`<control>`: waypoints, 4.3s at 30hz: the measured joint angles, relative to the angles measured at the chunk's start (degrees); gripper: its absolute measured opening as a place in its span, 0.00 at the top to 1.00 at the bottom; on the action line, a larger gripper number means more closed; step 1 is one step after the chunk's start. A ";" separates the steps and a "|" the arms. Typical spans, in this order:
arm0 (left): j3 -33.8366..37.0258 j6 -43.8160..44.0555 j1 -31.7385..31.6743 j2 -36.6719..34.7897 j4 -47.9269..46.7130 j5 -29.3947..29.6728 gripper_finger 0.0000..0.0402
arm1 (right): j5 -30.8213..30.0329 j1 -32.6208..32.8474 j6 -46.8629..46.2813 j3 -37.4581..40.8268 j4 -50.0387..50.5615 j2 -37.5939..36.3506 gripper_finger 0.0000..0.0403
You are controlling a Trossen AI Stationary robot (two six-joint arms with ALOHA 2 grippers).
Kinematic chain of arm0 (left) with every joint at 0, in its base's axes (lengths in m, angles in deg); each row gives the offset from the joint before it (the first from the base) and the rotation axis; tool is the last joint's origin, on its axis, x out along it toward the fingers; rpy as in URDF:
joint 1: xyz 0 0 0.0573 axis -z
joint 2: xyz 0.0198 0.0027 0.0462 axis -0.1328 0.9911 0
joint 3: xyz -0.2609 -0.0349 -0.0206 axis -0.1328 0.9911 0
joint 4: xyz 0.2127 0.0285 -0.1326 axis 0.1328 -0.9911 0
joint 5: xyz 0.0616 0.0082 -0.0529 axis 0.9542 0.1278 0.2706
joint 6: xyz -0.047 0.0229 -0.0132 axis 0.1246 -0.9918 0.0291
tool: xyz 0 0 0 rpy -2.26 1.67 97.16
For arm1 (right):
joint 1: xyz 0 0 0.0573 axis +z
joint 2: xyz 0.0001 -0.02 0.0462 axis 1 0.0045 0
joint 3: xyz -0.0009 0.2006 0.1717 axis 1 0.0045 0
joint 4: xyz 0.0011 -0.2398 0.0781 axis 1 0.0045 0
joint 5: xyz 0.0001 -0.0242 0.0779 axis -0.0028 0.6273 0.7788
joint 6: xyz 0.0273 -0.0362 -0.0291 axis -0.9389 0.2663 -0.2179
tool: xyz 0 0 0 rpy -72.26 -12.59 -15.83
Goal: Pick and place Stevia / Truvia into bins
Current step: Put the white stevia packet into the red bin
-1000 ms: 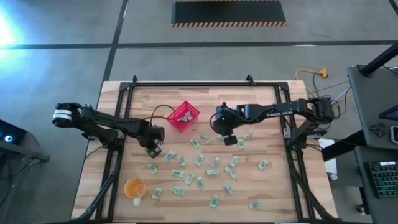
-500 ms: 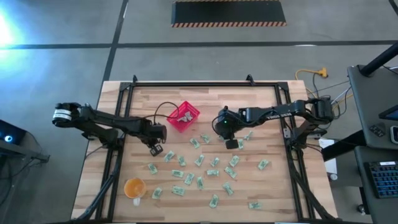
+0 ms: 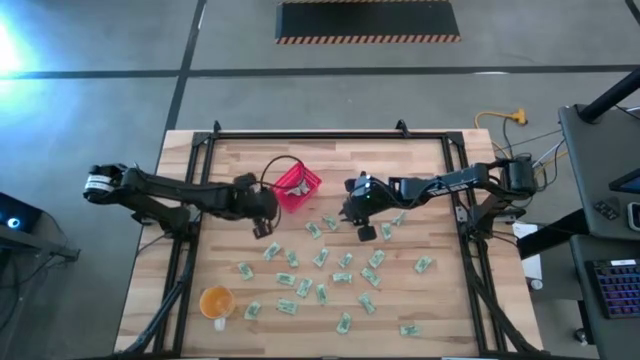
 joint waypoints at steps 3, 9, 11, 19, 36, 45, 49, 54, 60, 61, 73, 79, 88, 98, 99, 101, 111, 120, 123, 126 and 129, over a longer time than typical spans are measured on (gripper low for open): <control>1.32 -9.49 -0.11 0.02 10.21 7.59 1.00 | 0.05 0.00 -2.08 0.04 -1.00 0.21 0.79; 2.26 -22.37 -0.16 0.04 23.60 9.13 1.00 | 0.05 0.00 -4.42 0.37 -5.44 3.41 0.77; 2.26 -23.73 -0.55 0.04 24.69 9.15 1.00 | 0.04 0.00 -4.53 0.15 -5.90 4.74 0.76; 2.44 -23.67 -5.14 3.28 25.40 6.99 1.00 | -0.02 -0.07 -6.47 -1.92 -6.10 7.98 0.69; 2.02 -26.51 -6.36 7.00 28.58 5.45 0.69 | -0.17 -0.17 -9.87 -2.54 -5.96 10.95 0.54; 2.10 -20.43 -4.68 -0.93 24.67 5.56 0.60 | -0.31 -0.17 -10.74 -3.17 -5.45 12.31 0.55; 2.13 -16.98 -2.94 -4.63 21.27 5.45 0.60 | -3.79 -0.13 -11.70 -3.17 -4.61 12.20 0.59; 2.20 -14.64 0.36 -9.00 19.85 5.33 0.60 | -4.94 -0.22 -11.64 -3.19 -2.69 12.15 0.67; 2.21 -14.43 4.90 -12.89 19.66 5.31 0.60 | -4.70 -0.24 -9.54 -3.34 -1.85 12.10 0.84; 2.21 -14.41 5.57 -13.18 19.78 5.32 0.60 | -4.69 -0.24 -9.06 -3.58 -1.22 12.09 0.87; 2.21 -13.56 11.68 -14.51 18.19 5.30 0.60 | -11.27 0.00 -5.44 -5.96 2.50 8.15 0.98; 2.24 -5.85 12.59 -14.40 12.79 1.69 0.60 | -14.91 0.33 -0.99 -6.38 -2.03 5.16 0.98; 2.48 0.57 12.66 -8.81 9.70 -9.42 0.60 | -15.24 0.15 10.77 -8.44 -19.06 9.53 0.98; 2.48 4.21 12.66 -0.84 8.83 -15.70 0.60 | -15.39 -2.42 10.70 -14.74 -18.01 14.44 0.98; 2.48 5.27 12.66 -0.38 8.43 -15.83 0.60 | -15.37 -2.85 10.22 -15.66 -17.36 15.04 0.98; 2.48 6.71 12.66 0.32 6.92 -15.96 0.60 | -15.34 -3.88 9.22 -17.45 -14.60 16.21 0.97; 2.50 10.49 12.70 1.07 6.36 -16.05 0.60 | -15.36 -6.03 7.41 -26.03 -2.21 22.15 0.77; 4.79 15.10 12.79 5.63 6.94 -16.55 0.60 | -13.00 -4.90 5.86 -26.42 7.04 14.26 0.63; 5.58 15.75 12.76 7.61 7.20 -17.79 0.60 | -9.18 -4.42 5.12 -25.31 10.49 11.70 0.62; 5.79 15.69 12.77 9.40 7.97 -17.79 0.60 | -6.97 -4.25 4.59 -23.00 11.43 9.03 0.62; 5.77 15.48 12.57 10.66 9.54 -18.18 0.60 | -6.16 -4.18 4.37 -20.43 12.12 6.58 0.62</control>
